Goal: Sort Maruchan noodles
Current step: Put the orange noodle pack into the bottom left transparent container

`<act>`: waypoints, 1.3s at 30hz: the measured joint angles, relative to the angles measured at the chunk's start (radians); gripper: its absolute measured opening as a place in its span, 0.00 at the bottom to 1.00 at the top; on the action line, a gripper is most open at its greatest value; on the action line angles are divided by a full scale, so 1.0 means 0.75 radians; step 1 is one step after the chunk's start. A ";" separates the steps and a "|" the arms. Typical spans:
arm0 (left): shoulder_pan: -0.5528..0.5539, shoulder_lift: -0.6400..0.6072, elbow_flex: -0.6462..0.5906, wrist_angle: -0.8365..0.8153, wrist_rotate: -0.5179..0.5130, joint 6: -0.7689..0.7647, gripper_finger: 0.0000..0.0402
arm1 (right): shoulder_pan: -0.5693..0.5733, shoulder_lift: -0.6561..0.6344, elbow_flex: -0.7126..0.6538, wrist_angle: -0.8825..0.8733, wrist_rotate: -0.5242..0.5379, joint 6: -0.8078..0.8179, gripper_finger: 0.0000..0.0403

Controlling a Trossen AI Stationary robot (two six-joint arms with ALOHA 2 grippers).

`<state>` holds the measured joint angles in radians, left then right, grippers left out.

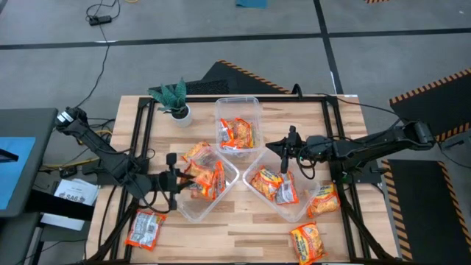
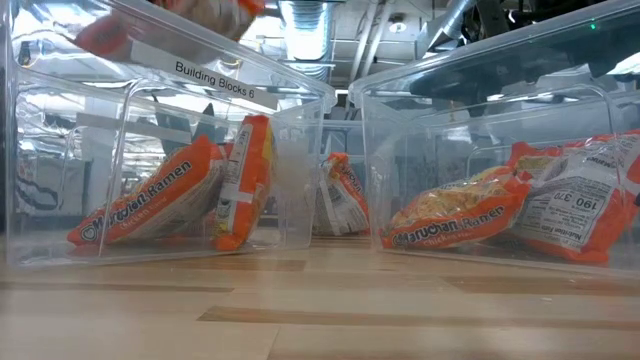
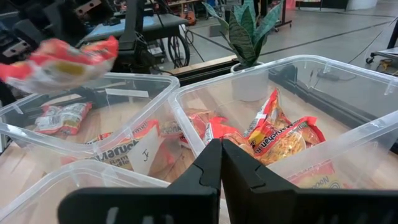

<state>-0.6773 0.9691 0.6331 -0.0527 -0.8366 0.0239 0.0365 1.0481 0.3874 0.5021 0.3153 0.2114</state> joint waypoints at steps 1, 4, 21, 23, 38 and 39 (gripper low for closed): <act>0.000 0.000 0.000 -0.010 -0.028 -0.016 0.14 | 0.000 0.000 0.000 0.002 0.000 0.000 0.08; 0.000 0.000 0.000 -0.026 -0.057 -0.058 0.23 | 0.000 0.000 0.000 0.006 0.000 0.000 0.08; -0.001 -0.078 0.000 0.023 -0.038 -0.107 0.53 | 0.000 0.000 0.000 0.010 0.000 0.012 0.08; -0.001 -0.106 0.000 0.011 -0.171 -0.132 0.53 | 0.000 0.000 0.000 0.010 0.000 0.012 0.08; 0.170 -0.243 -0.068 -0.789 -0.612 -0.957 0.52 | 0.000 0.000 0.000 0.066 0.000 0.011 0.08; 0.187 -0.259 -0.088 -0.785 -0.610 -0.958 0.52 | 0.000 0.000 0.000 0.072 0.000 0.011 0.08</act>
<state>-0.5372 0.7746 0.5670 -0.6413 -1.2943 -0.6943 0.0367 1.0481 0.3874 0.5561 0.3153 0.2198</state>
